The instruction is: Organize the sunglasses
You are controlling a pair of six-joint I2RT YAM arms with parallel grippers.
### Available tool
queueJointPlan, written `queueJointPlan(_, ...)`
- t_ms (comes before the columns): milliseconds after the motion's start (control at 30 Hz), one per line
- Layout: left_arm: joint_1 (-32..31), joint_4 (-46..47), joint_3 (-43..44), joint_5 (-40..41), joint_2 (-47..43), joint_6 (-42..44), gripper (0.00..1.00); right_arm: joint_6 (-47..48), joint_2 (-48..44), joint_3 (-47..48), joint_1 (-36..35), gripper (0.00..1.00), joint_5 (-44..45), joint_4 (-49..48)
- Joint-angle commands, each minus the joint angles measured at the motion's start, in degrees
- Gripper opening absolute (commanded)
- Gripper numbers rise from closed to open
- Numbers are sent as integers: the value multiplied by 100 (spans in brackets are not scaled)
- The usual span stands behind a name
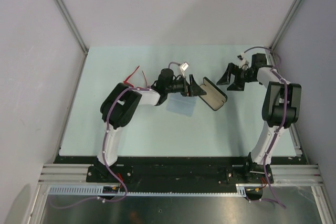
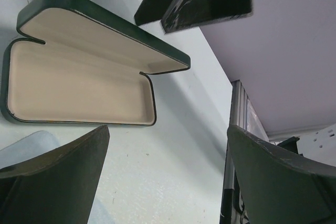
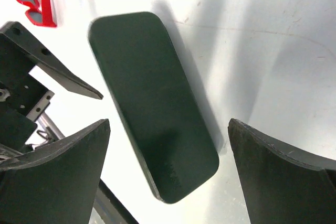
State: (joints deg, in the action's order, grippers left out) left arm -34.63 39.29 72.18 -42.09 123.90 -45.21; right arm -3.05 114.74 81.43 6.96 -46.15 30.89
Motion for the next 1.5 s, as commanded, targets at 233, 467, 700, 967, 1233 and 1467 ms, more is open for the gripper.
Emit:
queueJointPlan(233, 624, -1105, -494, 428, -1349, 732, 100, -538, -1681, 734, -518, 96, 2107, 82)
queueJointPlan(467, 765, -4217, 6, 1904, -1904, 2200, 87, -1601, -2227, 234, -2390, 63, 4252, 40)
queueJointPlan(700, 774, -5088, 586, 2810, -1404, 2289, 67, -2867, -1930, -215, -3446, 33, 5406, -118)
queueJointPlan(967, 765, -5274, 902, 3304, -824, 2271, 66, -3307, -1253, -215, -3825, 39, 5678, -233)
queueJointPlan(1233, 774, -5282, 1342, 3303, -270, 2174, 61, -3369, -708, -215, -3737, 52, 5486, -382)
queueJointPlan(1467, 765, -5291, 1448, 3093, -120, 2210, 50, -3404, -338, -215, -3676, 46, 5318, -532)
